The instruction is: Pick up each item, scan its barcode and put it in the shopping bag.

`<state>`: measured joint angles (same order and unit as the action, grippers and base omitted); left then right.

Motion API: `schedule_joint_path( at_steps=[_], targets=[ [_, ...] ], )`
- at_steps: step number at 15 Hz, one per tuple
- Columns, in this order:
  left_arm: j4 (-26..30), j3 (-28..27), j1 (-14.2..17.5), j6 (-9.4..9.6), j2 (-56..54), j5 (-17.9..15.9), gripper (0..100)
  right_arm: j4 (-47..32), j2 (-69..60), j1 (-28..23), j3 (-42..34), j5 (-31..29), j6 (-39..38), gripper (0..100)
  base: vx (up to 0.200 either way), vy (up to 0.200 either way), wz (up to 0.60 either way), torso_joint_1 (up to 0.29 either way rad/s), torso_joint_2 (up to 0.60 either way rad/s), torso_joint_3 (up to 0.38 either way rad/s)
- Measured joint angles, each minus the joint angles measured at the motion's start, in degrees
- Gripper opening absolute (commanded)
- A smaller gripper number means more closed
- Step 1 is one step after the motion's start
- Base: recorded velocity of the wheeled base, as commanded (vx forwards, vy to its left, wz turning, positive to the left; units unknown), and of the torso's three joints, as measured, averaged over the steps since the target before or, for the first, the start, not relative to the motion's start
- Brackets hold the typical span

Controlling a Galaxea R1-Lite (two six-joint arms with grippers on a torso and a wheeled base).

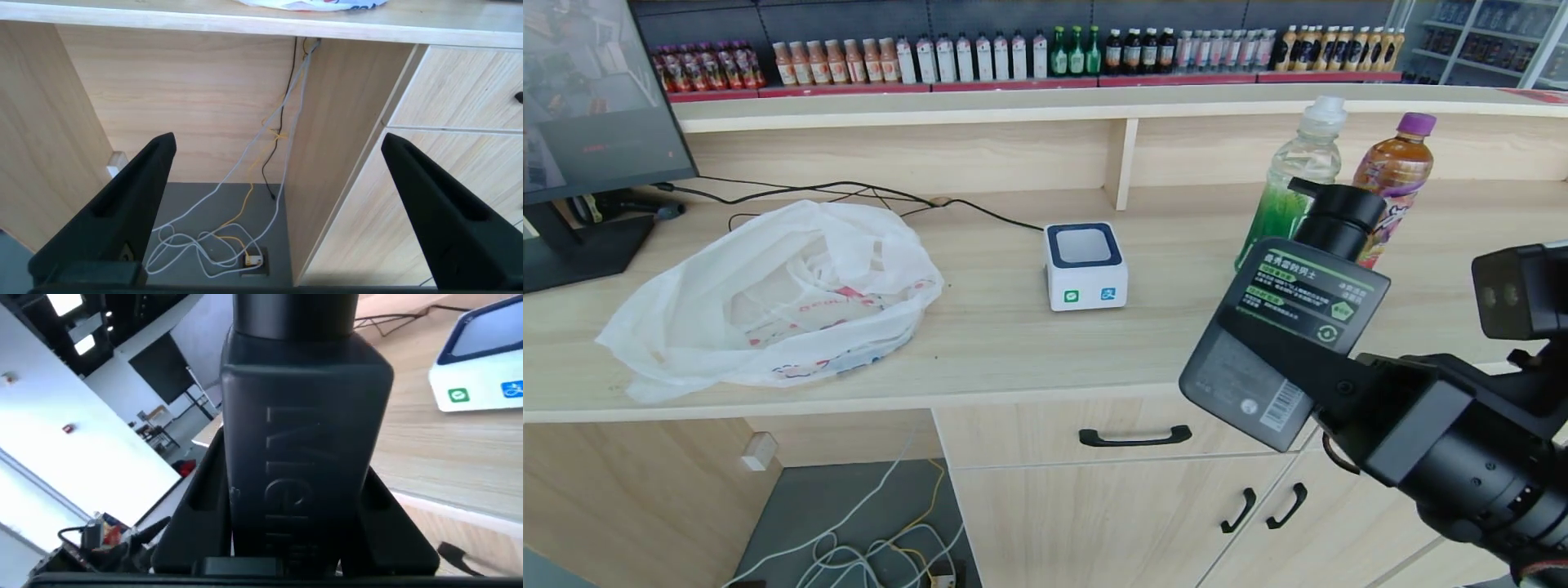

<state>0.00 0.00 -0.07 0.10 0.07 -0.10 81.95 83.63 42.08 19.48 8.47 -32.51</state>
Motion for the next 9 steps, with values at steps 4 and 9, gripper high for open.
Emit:
schedule_joint_path(
  at_steps=[4, 9],
  targets=[
    [0.0, 0.0, 0.0, 0.0, 0.0, 0.0, 100, 0.0, 1.0, 0.0, 4.7, 6.7, -1.0, 0, 0.0, 0.0, 0.0, 0.0, 0.0, 0.0],
    [0.0, 0.0, 0.0, 0.0, 0.0, 0.0, 100, 0.1, 3.1, 1.5, 9.9, 7.3, -3.6, 0, 0.0, 0.0, 0.0, 0.0, 0.0, 0.0]
  ],
)
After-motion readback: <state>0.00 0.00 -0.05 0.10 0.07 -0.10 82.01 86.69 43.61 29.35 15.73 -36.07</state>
